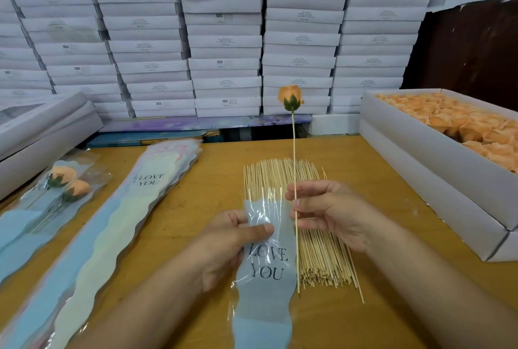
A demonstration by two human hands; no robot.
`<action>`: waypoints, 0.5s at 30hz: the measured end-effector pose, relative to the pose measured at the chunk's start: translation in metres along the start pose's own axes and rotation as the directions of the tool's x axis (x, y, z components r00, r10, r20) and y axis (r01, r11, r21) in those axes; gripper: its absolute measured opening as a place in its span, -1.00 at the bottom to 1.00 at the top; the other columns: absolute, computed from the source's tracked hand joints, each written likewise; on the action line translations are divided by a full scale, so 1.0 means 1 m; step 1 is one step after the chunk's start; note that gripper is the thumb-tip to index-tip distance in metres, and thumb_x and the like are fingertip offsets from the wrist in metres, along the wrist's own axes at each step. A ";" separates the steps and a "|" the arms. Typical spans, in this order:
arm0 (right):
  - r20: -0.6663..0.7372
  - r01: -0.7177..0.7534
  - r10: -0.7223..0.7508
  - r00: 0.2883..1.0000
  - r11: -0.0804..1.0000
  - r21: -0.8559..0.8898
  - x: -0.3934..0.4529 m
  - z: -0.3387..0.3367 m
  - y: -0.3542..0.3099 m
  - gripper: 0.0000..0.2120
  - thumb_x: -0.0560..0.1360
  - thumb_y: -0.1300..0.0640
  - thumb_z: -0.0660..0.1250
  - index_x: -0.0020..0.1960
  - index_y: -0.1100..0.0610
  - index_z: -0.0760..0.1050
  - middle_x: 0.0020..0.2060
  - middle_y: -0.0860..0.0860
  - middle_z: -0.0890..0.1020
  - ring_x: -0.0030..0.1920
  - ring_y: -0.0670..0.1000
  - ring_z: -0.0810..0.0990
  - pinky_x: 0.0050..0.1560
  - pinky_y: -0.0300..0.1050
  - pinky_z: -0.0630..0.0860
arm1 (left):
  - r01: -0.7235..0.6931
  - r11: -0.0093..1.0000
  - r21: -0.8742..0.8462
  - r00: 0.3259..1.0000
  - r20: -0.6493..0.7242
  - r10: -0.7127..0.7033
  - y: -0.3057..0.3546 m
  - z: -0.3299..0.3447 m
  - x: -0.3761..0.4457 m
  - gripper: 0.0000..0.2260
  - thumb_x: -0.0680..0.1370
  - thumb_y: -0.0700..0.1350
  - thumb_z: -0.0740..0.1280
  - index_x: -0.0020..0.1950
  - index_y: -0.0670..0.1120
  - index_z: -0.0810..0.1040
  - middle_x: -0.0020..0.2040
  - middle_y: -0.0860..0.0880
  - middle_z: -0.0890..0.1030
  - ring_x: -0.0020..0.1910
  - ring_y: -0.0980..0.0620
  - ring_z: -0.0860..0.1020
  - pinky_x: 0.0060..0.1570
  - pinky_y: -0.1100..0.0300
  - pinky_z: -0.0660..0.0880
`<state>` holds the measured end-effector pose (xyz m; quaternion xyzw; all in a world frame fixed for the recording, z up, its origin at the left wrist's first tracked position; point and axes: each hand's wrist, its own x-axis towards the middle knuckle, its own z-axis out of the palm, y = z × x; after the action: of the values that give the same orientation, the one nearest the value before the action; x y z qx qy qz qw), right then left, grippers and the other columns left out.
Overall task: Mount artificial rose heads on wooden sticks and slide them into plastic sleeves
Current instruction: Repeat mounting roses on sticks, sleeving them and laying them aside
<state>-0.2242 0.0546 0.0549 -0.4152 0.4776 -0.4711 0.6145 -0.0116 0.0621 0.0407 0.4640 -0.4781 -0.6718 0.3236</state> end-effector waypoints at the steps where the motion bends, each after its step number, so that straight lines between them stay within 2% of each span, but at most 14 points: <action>1: -0.005 0.004 -0.004 1.000 1.000 -0.002 0.000 0.000 0.000 -0.73 0.42 0.48 0.43 0.06 0.25 0.67 -0.02 0.15 0.73 -0.19 0.08 0.72 -0.38 -0.19 0.64 | 0.004 1.000 -0.001 1.000 -0.001 -0.004 0.000 0.000 0.000 -0.73 0.48 -0.26 0.47 0.16 -0.30 0.63 0.07 -0.32 0.69 0.11 -0.35 0.64 0.21 -0.28 0.54; 5: -0.014 0.012 -0.012 1.000 1.000 -0.001 0.000 -0.002 -0.001 -0.74 0.43 0.48 0.41 0.06 0.26 0.67 -0.04 0.15 0.72 -0.21 0.06 0.72 -0.38 -0.19 0.64 | 0.006 1.000 -0.009 1.000 -0.007 -0.006 0.000 0.000 -0.001 -0.68 0.40 -0.26 0.53 0.14 -0.26 0.65 0.06 -0.30 0.69 0.08 -0.33 0.66 0.18 -0.24 0.57; 9: -0.010 0.012 -0.012 1.000 1.000 0.011 0.001 -0.003 -0.001 -0.73 0.42 0.48 0.41 0.06 0.25 0.67 -0.09 0.13 0.72 -0.22 0.05 0.72 -0.39 -0.18 0.64 | -0.009 1.000 -0.030 1.000 0.018 0.010 -0.002 -0.001 0.001 -0.64 0.36 -0.29 0.55 0.14 -0.25 0.66 0.05 -0.28 0.70 -0.06 -0.20 0.71 -0.09 -0.01 0.67; 11: -0.012 0.017 -0.017 1.000 1.000 0.019 0.001 -0.003 -0.001 -0.73 0.42 0.48 0.42 0.04 0.24 0.68 -0.08 0.13 0.73 -0.22 0.06 0.72 -0.39 -0.19 0.64 | -0.015 0.999 -0.035 1.000 0.026 0.016 -0.003 -0.001 0.001 -0.63 0.35 -0.29 0.56 0.14 -0.25 0.66 0.04 -0.28 0.71 -0.11 -0.17 0.71 -0.16 0.03 0.67; 15: -0.027 0.033 -0.033 0.999 0.999 0.028 0.003 -0.007 -0.009 -0.73 0.41 0.47 0.42 0.04 0.23 0.67 -0.06 0.14 0.74 -0.22 0.05 0.72 -0.39 -0.19 0.63 | -0.017 1.000 -0.010 0.999 0.029 0.017 -0.003 0.000 -0.001 -0.55 0.31 -0.26 0.59 0.18 -0.26 0.63 0.04 -0.27 0.71 -0.06 -0.19 0.69 -0.05 -0.01 0.66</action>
<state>-0.2320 0.0492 0.0611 -0.4081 0.4719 -0.4933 0.6062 -0.0116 0.0637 0.0384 0.4486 -0.4835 -0.6780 0.3245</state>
